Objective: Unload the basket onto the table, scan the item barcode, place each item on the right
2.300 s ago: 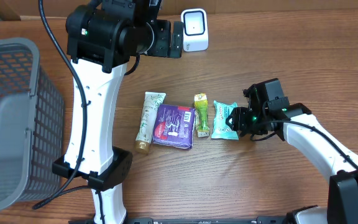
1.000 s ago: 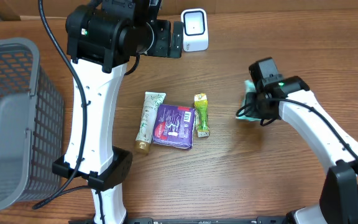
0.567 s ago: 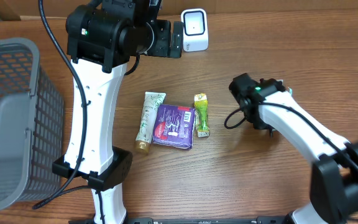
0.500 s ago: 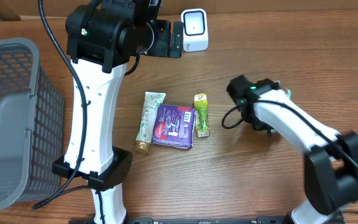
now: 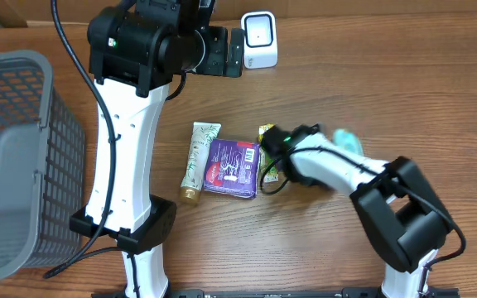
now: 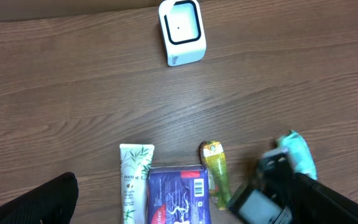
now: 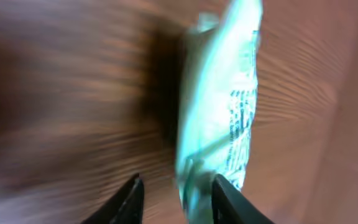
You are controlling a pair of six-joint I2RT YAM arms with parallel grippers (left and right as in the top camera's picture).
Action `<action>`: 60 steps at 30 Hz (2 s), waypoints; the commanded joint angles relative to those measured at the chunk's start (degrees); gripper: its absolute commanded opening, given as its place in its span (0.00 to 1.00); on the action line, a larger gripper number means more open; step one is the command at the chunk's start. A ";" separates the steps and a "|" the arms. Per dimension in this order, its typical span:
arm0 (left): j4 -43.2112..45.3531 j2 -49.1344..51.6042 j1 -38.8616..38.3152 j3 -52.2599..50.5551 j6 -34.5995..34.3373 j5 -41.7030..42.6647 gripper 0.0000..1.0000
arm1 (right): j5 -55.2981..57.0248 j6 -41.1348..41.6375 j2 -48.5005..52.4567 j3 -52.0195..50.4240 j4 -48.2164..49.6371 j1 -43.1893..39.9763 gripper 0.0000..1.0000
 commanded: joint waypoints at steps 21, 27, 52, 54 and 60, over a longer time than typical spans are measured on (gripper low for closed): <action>-0.09 -1.27 0.20 1.16 1.33 -0.72 1.00 | -35.36 -7.32 -6.84 22.80 -8.13 -14.82 0.75; -0.09 -1.27 0.20 1.16 1.31 -0.72 1.00 | -41.38 -14.29 -6.40 17.18 -2.29 -23.61 0.45; -0.09 -1.27 0.20 1.16 1.31 -0.72 0.99 | -41.83 -16.15 -6.40 -3.89 24.35 -27.32 0.08; -0.09 -1.27 0.20 1.16 1.31 -0.72 1.00 | -40.11 -8.52 -6.40 -3.76 26.10 -29.22 0.07; -0.09 -1.27 0.20 1.16 1.31 -0.72 0.99 | -41.62 12.59 -6.40 -3.50 28.02 -35.28 0.07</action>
